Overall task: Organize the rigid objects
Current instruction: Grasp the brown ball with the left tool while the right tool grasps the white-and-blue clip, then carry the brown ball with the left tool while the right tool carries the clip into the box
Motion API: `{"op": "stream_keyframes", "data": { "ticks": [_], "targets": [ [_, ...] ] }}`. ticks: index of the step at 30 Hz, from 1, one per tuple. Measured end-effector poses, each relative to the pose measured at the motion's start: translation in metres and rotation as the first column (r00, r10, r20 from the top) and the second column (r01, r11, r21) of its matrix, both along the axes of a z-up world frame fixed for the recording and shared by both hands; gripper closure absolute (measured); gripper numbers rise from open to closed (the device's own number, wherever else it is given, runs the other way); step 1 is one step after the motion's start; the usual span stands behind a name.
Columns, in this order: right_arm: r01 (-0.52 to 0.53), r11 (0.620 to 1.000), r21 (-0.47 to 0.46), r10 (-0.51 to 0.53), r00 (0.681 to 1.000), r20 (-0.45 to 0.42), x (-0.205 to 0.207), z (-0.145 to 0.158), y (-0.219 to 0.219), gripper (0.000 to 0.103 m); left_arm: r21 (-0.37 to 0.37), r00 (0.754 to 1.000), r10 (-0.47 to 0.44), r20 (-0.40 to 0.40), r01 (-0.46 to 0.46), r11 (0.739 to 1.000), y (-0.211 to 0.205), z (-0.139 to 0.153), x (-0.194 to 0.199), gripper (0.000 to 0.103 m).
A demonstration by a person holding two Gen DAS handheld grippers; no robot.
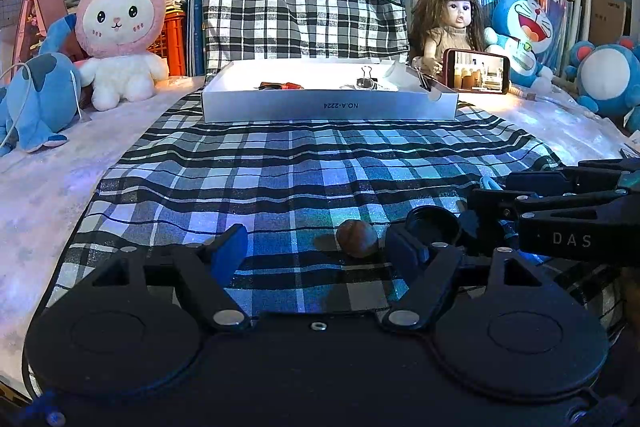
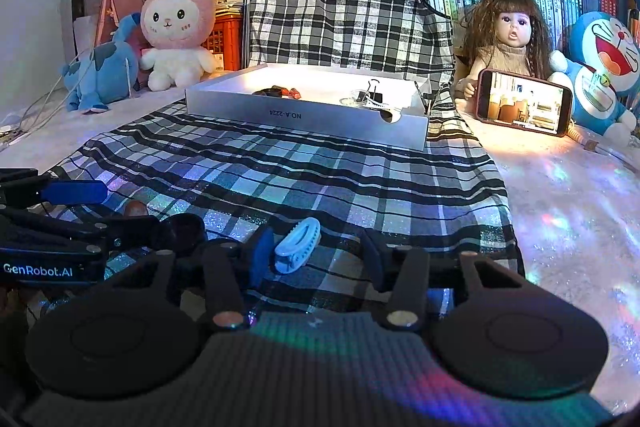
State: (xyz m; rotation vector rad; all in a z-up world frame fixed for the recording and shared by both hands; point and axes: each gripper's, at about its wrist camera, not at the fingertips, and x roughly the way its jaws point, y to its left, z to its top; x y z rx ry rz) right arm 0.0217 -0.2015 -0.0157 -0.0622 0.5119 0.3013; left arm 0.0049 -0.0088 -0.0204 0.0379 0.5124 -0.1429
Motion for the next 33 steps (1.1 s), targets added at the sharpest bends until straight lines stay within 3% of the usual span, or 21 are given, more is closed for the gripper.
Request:
{"op": "stream_keyframes", "data": {
  "ticks": [5,8,13,18,23,33],
  "targets": [
    [0.001,1.000,0.004,-0.001,1.000,0.001,-0.001,0.000,0.001,0.054,-0.002,1.000,0.005,-0.006,-0.005,1.000,0.000,0.001,0.001,0.028],
    [0.001,1.000,0.005,-0.001,1.000,0.006,-0.002,0.000,0.002,0.057,-0.012,1.000,0.011,-0.005,-0.011,1.000,0.000,0.001,-0.001,0.033],
    [0.002,1.000,0.010,-0.002,1.000,0.011,-0.003,0.000,0.004,0.063,-0.016,1.000,0.004,0.011,-0.004,1.000,0.002,0.003,-0.006,0.062],
    [0.006,1.000,0.022,-0.006,1.000,0.011,-0.003,0.000,0.003,0.071,-0.027,1.000,-0.014,0.018,0.015,1.000,0.002,0.005,-0.010,0.080],
    [0.012,1.000,0.029,-0.012,1.000,0.013,-0.003,0.001,0.002,0.081,-0.014,0.999,-0.023,0.029,0.024,1.000,-0.001,0.007,-0.011,0.083],
    [0.026,0.999,0.038,-0.027,0.999,0.023,-0.001,0.004,0.000,0.081,-0.028,0.999,-0.031,0.042,0.032,0.999,0.001,0.015,-0.003,0.084]
  ]
}}
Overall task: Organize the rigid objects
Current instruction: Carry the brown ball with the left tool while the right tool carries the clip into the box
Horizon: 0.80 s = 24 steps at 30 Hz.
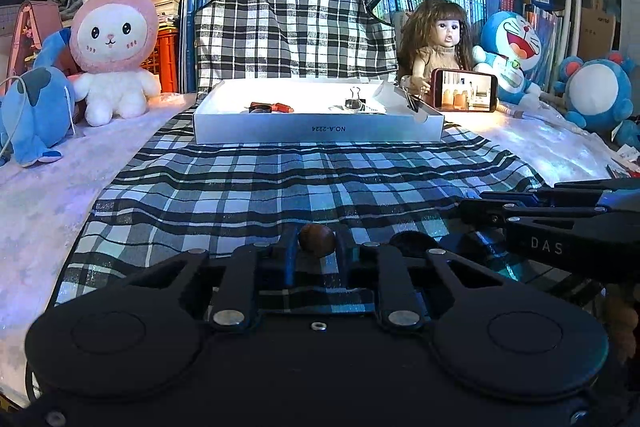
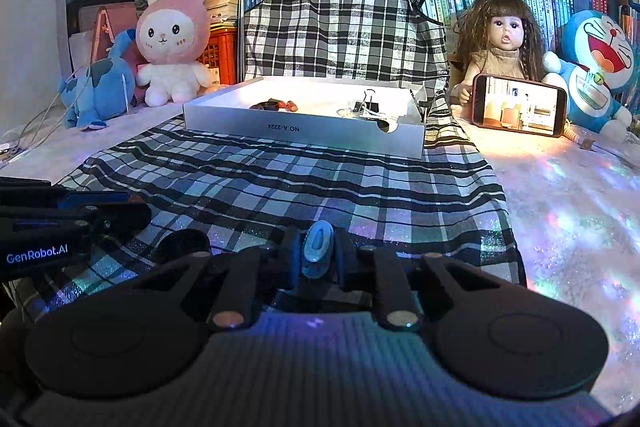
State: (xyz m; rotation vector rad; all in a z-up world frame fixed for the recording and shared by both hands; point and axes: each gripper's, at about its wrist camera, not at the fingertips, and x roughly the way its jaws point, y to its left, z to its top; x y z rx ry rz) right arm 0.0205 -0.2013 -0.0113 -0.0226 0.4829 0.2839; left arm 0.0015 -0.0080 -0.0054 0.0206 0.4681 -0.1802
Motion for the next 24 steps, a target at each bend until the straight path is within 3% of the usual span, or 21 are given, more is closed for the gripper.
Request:
{"op": "stream_keyframes", "data": {
  "ticks": [19,24],
  "targets": [
    [0.060,0.997,0.040,-0.061,0.998,0.021,0.047,0.034,-0.006,0.082,-0.033,1.000,0.004,0.029,-0.003,0.999,0.012,0.044,0.079,0.084],
    [0.066,0.996,0.052,-0.067,0.998,0.006,0.077,0.045,-0.006,0.082,-0.087,1.000,-0.005,0.008,0.005,0.996,0.015,0.053,0.111,0.084]
  ]
}}
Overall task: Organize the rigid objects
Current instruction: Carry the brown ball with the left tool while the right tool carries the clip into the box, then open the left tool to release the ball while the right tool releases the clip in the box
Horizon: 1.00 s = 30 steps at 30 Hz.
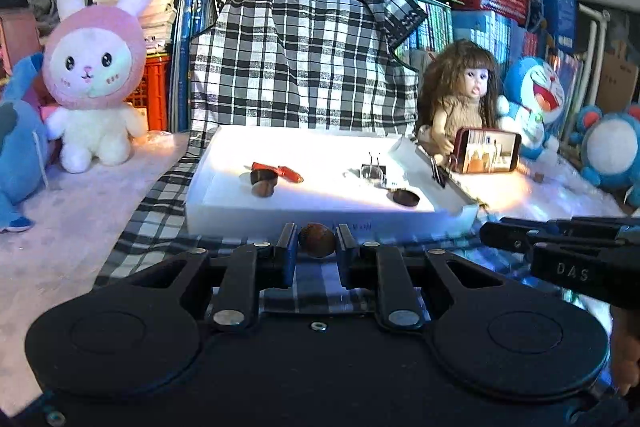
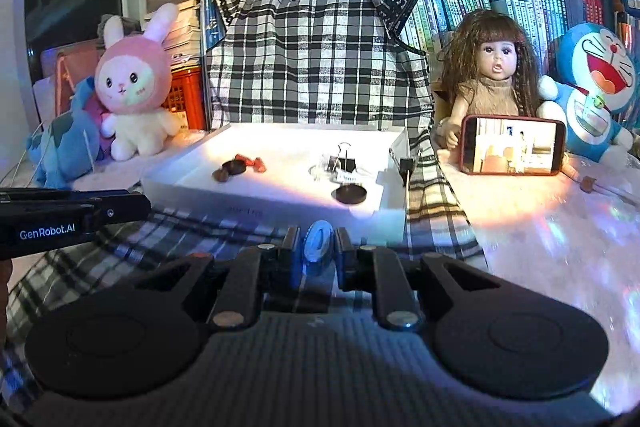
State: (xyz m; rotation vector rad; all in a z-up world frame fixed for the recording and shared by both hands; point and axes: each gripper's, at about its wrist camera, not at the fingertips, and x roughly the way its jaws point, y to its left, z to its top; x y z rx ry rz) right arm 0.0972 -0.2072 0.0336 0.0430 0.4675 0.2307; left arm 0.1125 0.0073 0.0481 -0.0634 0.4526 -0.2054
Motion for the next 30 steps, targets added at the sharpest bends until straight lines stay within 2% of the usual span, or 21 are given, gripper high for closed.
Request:
{"op": "stream_keyframes", "data": {
  "ticks": [10,16,30],
  "targets": [
    [-0.009,0.999,0.048,0.012,0.998,-0.061,0.067,0.009,0.008,0.082,-0.061,0.998,-0.011,-0.056,0.008,0.998,0.006,0.009,0.076,0.084],
    [-0.003,0.998,0.056,0.009,0.994,-0.108,0.101,0.004,0.016,0.082,-0.034,0.994,0.022,-0.108,-0.025,0.999,0.006,-0.008,0.120,0.084],
    [0.016,1.000,0.024,-0.012,0.987,-0.162,0.140,-0.023,0.032,0.082,0.029,0.990,0.056,-0.126,-0.053,0.998,0.005,-0.037,0.151,0.084]
  ]
}}
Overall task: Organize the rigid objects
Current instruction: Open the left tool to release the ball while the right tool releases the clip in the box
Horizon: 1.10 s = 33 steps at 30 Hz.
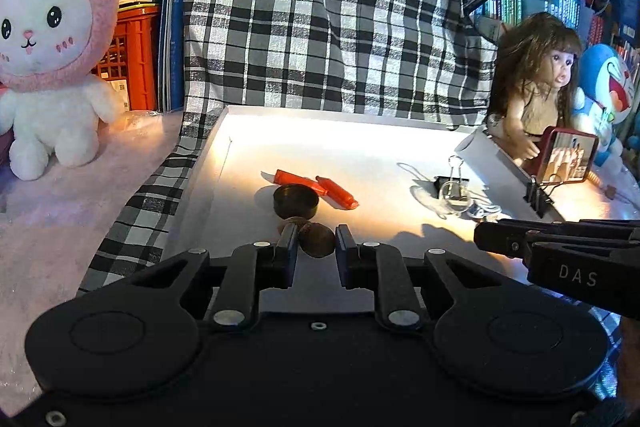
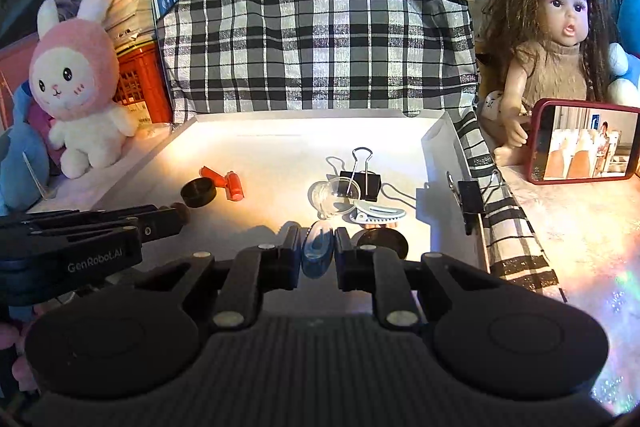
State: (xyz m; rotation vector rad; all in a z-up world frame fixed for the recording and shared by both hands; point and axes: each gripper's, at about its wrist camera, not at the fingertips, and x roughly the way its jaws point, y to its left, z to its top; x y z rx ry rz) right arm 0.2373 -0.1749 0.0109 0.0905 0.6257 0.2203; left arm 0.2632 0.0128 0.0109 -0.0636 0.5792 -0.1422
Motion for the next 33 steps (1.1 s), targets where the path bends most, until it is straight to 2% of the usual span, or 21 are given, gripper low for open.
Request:
{"op": "stream_keyframes", "data": {
  "ticks": [25,27,29,30,31,33],
  "targets": [
    [0.004,0.999,-0.038,-0.005,1.000,-0.023,0.013,-0.012,0.001,0.082,0.001,0.999,0.036,-0.016,-0.036,0.999,0.005,-0.011,0.014,0.083],
    [0.003,0.999,-0.037,-0.004,1.000,-0.022,0.012,-0.012,0.001,0.077,0.002,0.999,0.035,-0.015,-0.035,0.999,0.005,-0.011,0.014,0.083],
    [0.004,1.000,-0.030,-0.004,1.000,-0.023,0.012,-0.012,0.000,0.076,0.000,1.000,0.028,-0.014,-0.028,1.000,0.006,-0.011,0.013,0.078],
    [0.004,1.000,-0.023,-0.004,1.000,-0.024,0.011,-0.012,-0.001,0.076,-0.003,1.000,0.024,-0.014,-0.024,1.000,0.006,-0.010,0.013,0.070],
    [0.005,1.000,-0.018,-0.005,1.000,-0.024,0.011,-0.011,-0.001,0.076,-0.003,1.000,0.019,-0.011,-0.019,1.000,0.006,-0.010,0.011,0.066],
    [0.005,1.000,-0.012,-0.005,1.000,-0.021,0.010,-0.010,-0.003,0.066,0.007,1.000,0.013,0.000,-0.013,1.000,0.004,-0.007,0.008,0.063]
  ]
}}
